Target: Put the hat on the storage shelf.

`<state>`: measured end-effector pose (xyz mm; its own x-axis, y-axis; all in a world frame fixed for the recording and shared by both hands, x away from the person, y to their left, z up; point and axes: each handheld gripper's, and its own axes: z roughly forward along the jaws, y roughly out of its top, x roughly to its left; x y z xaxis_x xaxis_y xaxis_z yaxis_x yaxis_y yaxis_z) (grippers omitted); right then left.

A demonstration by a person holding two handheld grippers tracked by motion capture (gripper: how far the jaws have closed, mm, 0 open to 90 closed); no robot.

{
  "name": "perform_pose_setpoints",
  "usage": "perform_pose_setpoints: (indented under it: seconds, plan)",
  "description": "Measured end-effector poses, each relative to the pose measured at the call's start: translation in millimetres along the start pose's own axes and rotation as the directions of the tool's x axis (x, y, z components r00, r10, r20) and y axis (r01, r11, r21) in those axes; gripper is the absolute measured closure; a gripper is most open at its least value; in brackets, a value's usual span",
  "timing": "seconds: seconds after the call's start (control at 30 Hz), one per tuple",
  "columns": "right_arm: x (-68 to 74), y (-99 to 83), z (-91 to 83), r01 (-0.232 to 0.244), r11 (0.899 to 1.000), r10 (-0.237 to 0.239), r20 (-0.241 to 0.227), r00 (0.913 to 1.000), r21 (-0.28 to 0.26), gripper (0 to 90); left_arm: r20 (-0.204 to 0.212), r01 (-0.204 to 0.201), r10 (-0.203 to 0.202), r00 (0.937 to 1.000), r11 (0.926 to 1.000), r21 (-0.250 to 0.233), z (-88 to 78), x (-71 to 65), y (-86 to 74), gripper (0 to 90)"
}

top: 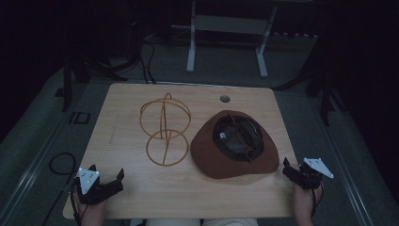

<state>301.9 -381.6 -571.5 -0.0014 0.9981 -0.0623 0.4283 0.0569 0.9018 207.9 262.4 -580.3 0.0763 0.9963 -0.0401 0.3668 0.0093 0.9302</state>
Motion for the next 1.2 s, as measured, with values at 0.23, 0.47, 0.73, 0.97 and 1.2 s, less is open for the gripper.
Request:
perform_pose_setpoints:
  seconds: [0.23, 0.47, 0.73, 0.97, 1.2]
  plan:
    - [-1.1, 1.1, 1.0, -0.020, 0.998, 0.023, -0.067, 0.9975, 0.054, 13.1, 0.008, 0.034, -0.033, 0.9994, 0.9993, -0.017, -0.5, 1.5, -0.7, 1.7]
    - [1.3, 6.2, -0.8, 0.005, 0.998, 0.001, -0.093, 0.9957, 0.066, 13.2, -0.020, 0.036, -0.036, 0.9992, 0.9993, -0.010, -0.4, -1.5, 0.9, 1.7]
    - [20.2, 26.8, -11.4, 0.039, 0.997, -0.026, -0.201, 0.9792, 0.062, 13.2, -0.011, 0.044, -0.044, 0.9990, 0.9990, -0.009, 0.4, -6.3, 1.2, 1.8]
    - [37.9, 55.7, -16.4, 0.102, 0.994, -0.089, -0.285, 0.9544, 0.032, 12.3, 0.044, 0.078, -0.078, 0.9960, 0.9969, 0.010, 0.1, -9.7, 1.7, 1.8]
    - [43.8, 85.4, -9.1, 0.106, 0.994, -0.091, -0.322, 0.9422, 0.030, 11.3, 0.076, 0.081, -0.082, 0.9938, 0.9966, 0.016, 0.4, -12.9, 1.9, 1.8]
